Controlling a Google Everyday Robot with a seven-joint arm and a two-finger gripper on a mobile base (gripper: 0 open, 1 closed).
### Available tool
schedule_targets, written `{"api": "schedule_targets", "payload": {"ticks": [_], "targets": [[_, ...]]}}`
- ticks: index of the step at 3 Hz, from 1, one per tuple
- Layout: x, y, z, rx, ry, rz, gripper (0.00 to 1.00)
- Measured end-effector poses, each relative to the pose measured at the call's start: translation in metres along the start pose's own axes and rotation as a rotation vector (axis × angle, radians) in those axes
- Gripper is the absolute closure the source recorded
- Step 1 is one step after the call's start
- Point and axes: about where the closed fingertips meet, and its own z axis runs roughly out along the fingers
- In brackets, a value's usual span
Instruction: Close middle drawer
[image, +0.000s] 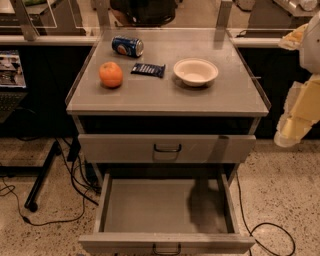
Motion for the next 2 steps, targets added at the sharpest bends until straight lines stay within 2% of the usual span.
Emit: {"api": "schedule_targets", "payload": {"ticks": [1,2], "targets": [[0.000,0.000,0.000,0.003,-0.006,0.002,0.00],[0.012,0.010,0.026,-0.027,-0.082,0.052,0.00]]}}
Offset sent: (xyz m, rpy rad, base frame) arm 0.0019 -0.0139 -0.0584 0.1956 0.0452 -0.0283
